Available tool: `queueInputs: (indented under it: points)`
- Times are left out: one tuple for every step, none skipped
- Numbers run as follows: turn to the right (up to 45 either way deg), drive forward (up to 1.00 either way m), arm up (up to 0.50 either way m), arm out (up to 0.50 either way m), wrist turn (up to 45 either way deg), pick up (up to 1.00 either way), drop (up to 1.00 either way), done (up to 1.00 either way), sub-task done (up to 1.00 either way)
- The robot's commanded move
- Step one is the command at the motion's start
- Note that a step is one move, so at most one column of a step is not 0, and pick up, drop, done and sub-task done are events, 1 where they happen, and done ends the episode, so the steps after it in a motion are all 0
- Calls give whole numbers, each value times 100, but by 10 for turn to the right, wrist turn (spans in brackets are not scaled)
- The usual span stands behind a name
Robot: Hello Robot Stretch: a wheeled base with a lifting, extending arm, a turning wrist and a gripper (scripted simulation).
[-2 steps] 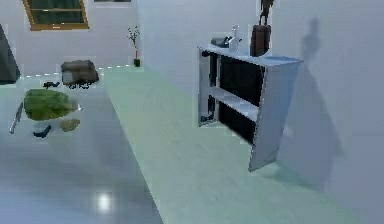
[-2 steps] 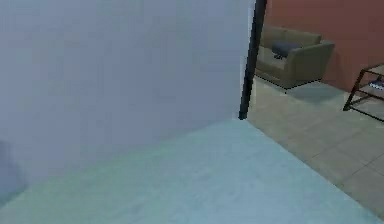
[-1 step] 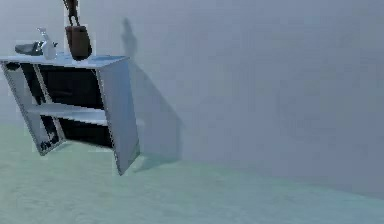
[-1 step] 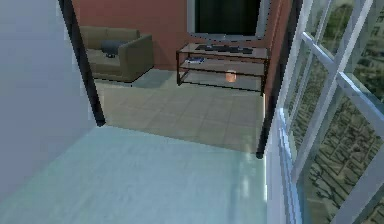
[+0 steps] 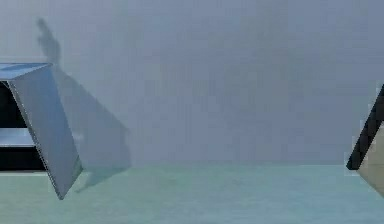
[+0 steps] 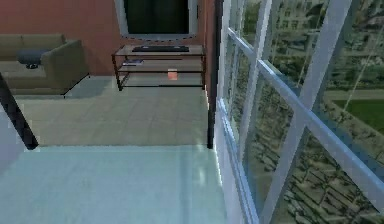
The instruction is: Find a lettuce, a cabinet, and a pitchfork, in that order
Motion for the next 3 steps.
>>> queueInputs:
  points:
    - [0, 30, 0, 0, 0, 0, 0, 0, 0]
    - [-120, 0, 0, 0, 0, 0, 0, 0, 0]
    - [-30, 0, 0, 0, 0, 0, 0, 0, 0]
